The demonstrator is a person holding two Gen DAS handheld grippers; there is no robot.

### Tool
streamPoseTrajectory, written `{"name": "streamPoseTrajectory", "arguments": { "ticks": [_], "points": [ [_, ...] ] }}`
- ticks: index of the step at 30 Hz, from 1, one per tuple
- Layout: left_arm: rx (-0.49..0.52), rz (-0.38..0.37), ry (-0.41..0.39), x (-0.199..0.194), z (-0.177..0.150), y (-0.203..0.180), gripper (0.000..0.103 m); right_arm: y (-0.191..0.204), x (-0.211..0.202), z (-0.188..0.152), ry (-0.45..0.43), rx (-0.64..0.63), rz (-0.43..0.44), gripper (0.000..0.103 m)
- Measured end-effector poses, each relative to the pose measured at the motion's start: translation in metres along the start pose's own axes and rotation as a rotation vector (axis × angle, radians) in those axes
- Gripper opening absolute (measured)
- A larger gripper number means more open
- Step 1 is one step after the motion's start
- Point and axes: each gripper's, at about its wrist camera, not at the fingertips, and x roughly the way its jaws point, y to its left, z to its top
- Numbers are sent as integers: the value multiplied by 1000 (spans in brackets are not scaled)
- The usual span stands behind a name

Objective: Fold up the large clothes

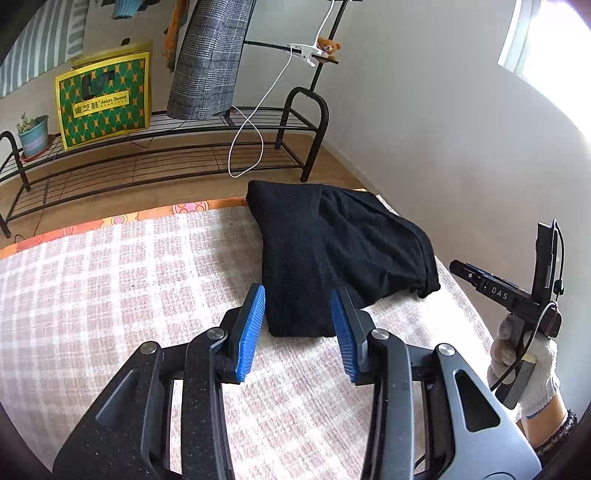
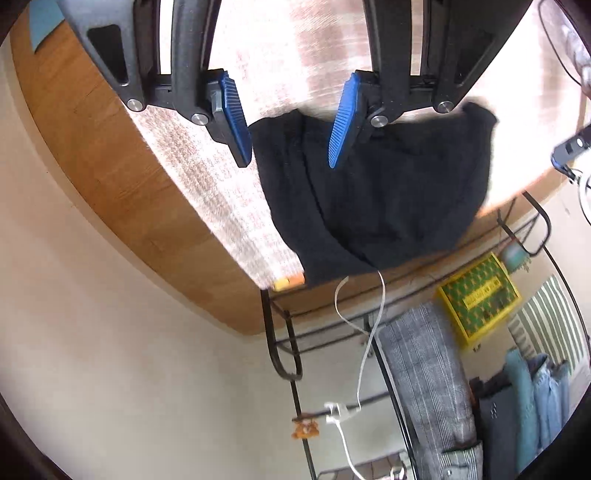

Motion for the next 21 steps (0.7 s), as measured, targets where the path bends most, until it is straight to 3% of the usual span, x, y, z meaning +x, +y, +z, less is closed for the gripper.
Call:
{"name": "streamPoseTrajectory", "arguments": {
  "ticks": [3, 5, 8, 11, 14, 18, 21],
  "points": [
    [28, 3, -33, -39, -4, -13, 37, 10, -41, 2, -33, -8, -3, 47],
    [52, 5, -59, -67, -7, -22, 38, 19, -71, 2, -58, -18, -6, 56],
    [65, -12, -101, -115, -14, -34, 50, 32, -121, 3, -98, -27, 0, 57],
    [85, -23, -142, -163, -22, -44, 52, 50, -176, 0, -144, -54, -2, 59],
    [108, -35, -181, -208, -33, -54, 55, 71, -226, -6, -186, -69, -13, 71],
    [128, -55, -232, -266, -52, -66, 63, 98, -293, -20, -237, -104, -36, 76],
    [159, -58, -274, -306, -67, -74, 66, 118, -338, -31, -283, -142, -37, 89]
  ]
}}
